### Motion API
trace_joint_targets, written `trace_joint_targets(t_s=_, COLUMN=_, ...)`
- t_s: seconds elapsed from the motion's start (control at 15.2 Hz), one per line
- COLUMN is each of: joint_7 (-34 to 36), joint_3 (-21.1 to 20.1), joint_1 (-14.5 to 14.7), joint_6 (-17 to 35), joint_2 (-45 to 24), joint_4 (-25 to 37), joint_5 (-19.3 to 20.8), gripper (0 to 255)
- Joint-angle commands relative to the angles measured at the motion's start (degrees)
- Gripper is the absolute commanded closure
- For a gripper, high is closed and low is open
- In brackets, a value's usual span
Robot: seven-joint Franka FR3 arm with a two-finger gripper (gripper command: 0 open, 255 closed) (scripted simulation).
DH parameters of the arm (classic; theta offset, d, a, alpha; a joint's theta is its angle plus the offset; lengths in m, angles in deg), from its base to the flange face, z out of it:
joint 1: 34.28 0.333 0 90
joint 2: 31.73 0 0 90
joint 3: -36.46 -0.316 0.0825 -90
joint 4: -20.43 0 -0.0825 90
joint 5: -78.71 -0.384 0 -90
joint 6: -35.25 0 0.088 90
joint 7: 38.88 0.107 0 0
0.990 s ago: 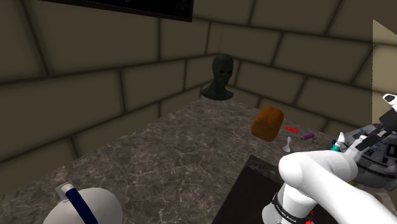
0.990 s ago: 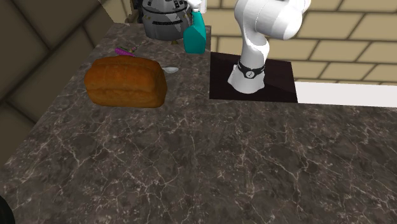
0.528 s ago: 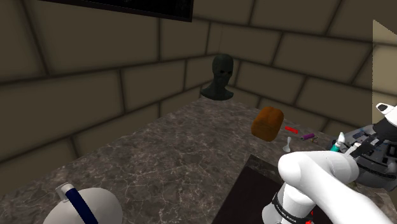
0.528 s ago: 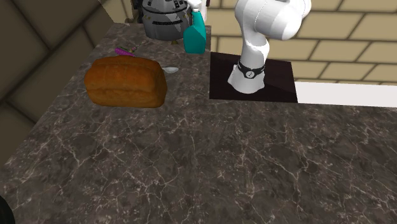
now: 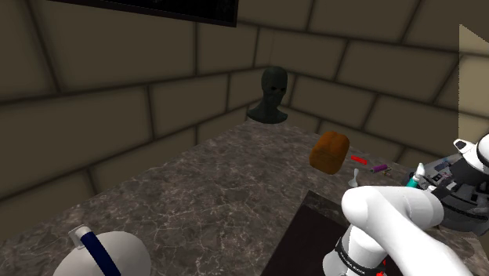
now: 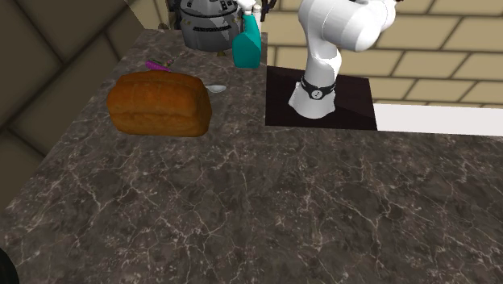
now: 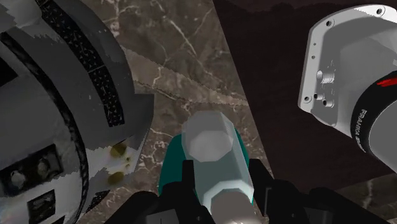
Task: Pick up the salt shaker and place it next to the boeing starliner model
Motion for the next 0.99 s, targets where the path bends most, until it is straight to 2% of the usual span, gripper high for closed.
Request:
trace_joint_targets(t_s=0.0, joint_7=-0.68, joint_3=1.69, joint_1=-1.28, joint_6=0.92, joint_2=0.36, joint_4=-1.22, joint_5=1.27, gripper=255)
trace_joint_targets(t_s=0.92, joint_7=-5.91, joint_3=14.87, joint_1=-11.11, joint_6=7.62, joint_2=0.36, joint_4=-9.02, joint_5=11.14, gripper=255)
